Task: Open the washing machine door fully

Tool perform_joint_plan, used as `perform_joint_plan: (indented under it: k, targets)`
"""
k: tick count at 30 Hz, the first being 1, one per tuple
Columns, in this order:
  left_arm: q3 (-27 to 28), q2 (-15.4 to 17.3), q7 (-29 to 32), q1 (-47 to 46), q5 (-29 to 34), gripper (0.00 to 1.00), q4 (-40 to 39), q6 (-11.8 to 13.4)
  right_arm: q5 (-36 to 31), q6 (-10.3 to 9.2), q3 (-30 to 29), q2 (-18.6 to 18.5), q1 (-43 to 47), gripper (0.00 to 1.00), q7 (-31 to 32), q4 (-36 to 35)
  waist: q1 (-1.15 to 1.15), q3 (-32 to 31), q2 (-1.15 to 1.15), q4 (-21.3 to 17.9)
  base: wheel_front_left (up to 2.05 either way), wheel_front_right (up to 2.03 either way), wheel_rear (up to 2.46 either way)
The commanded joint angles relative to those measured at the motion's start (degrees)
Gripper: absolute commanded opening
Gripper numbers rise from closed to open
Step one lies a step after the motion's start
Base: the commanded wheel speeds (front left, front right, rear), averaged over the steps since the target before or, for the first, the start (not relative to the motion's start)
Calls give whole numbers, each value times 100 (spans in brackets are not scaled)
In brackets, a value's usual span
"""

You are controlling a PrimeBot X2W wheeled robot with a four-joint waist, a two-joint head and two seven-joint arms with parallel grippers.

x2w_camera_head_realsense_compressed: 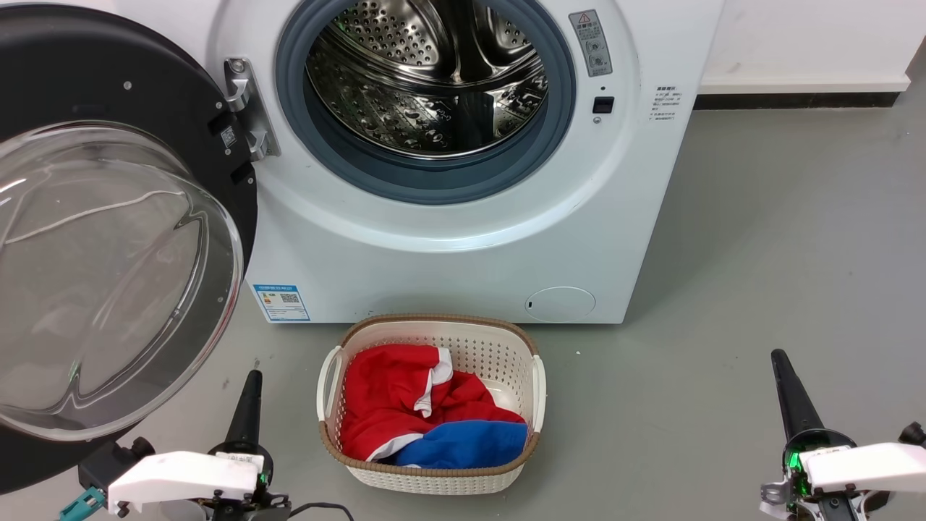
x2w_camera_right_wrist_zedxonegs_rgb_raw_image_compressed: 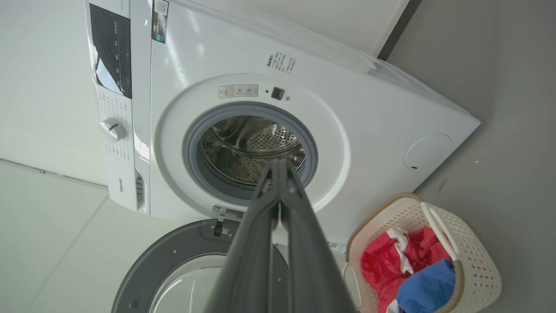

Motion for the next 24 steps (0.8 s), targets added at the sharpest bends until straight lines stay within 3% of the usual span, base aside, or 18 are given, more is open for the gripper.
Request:
perform_joint_plan:
  k: [1,24]
  targets:
    - [26,8,39,-122,-131,0,-12,-40,133,1,-10,-37,-124,0,34,0,0,0,0,-1,0,0,0]
    - [119,7,318,-311,-1304,0,132,-151,1213,1,-75,-12,-382,0,341,238,0,3,0,-23,0,0,0]
